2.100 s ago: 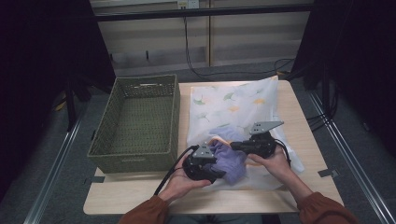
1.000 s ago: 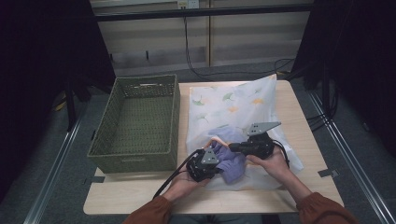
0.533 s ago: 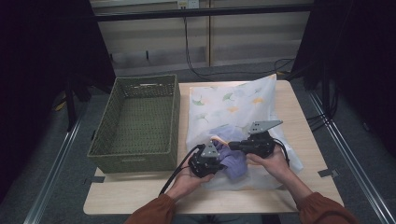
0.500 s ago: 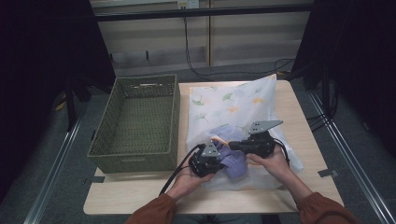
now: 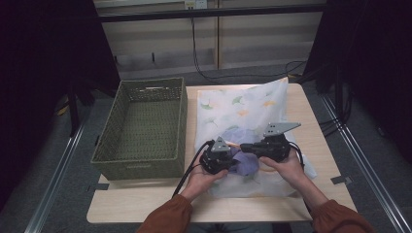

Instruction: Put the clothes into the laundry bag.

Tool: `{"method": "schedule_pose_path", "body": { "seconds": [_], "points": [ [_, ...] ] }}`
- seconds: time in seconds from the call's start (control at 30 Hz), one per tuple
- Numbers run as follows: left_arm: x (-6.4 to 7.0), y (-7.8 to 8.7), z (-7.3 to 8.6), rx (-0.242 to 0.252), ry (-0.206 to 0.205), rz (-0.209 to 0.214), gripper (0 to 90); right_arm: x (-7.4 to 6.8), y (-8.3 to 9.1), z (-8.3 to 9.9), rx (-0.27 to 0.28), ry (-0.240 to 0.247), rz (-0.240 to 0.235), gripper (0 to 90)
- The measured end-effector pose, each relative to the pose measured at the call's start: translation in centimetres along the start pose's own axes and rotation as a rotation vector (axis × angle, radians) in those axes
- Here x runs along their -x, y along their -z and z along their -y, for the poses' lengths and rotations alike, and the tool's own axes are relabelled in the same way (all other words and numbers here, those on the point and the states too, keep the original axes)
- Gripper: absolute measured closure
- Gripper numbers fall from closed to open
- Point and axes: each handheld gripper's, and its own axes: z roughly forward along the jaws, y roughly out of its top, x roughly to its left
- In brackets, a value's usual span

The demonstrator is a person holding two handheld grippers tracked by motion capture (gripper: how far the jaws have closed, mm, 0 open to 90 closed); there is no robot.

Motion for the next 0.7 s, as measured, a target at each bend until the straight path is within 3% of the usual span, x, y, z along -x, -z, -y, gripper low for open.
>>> {"method": "schedule_pose_path", "body": {
  "seconds": [0.23,0.3,0.7],
  "points": [
    [-0.8,-0.2,-1.9,0.026,0.01,-0.039,85.2,-0.3,0.4,-0.5,0.021,0.002,-0.01,90.0],
    [-0.9,-0.1,-2.4,0.039,0.016,-0.042,85.2,-0.1,0.5,-0.5,0.038,-0.017,-0.029,90.0],
    [-1.7,-0.5,-4.5,0.094,0.041,-0.089,85.5,0.0,1.2,-0.9,0.067,-0.029,-0.032,90.0]
  ]
}}
